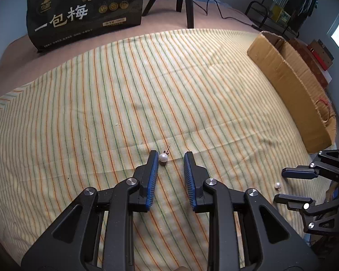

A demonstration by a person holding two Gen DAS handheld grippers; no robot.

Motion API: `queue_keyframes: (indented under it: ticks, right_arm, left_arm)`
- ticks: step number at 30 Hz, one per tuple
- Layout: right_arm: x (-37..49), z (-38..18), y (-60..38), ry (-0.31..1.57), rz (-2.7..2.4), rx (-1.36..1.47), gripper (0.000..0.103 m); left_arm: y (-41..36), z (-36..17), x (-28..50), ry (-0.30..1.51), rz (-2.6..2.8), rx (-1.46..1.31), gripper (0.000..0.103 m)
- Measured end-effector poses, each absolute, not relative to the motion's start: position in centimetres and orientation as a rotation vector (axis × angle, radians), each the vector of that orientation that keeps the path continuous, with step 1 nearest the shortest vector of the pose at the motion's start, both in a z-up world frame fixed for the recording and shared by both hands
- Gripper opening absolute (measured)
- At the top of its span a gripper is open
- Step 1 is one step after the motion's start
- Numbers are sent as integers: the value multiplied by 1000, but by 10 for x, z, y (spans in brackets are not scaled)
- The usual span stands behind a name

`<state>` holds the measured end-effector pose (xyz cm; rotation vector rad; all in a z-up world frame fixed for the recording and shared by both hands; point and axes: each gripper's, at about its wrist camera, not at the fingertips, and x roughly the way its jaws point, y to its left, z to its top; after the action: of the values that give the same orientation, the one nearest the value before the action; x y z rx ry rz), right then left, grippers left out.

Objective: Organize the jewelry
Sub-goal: 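Close the right gripper on the white pearl earring on the sheet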

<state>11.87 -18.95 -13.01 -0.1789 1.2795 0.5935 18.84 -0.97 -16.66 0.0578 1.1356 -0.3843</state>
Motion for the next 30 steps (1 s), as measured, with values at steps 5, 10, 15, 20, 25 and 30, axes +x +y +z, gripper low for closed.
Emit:
queue_keyframes:
  ticks: [5, 10, 15, 20, 25, 30]
  right_arm:
    - [120, -132, -186, 1283, 601, -180, 32]
    - [122, -134, -182, 1291, 605, -193, 21]
    - [123, -135, -182, 1296, 601, -180, 8]
    - [123, -135, -184, 1293, 605, -170, 6]
    - [120, -127, -186, 1275, 611, -162, 6]
    - [123, -112, -194, 1234, 603, -137, 6]
  left_arm:
    - [-11, -169, 188, 1136, -381, 70, 18]
    - [-10, -171, 189, 1136, -372, 73, 11]
    - [-9, -171, 188, 1134, -364, 80, 8]
    - [-9, -170, 188, 1127, -360, 81, 6]
    - [-7, -163, 187, 1110, -353, 63, 6]
    - [-7, -147, 184, 1072, -357, 34, 6]
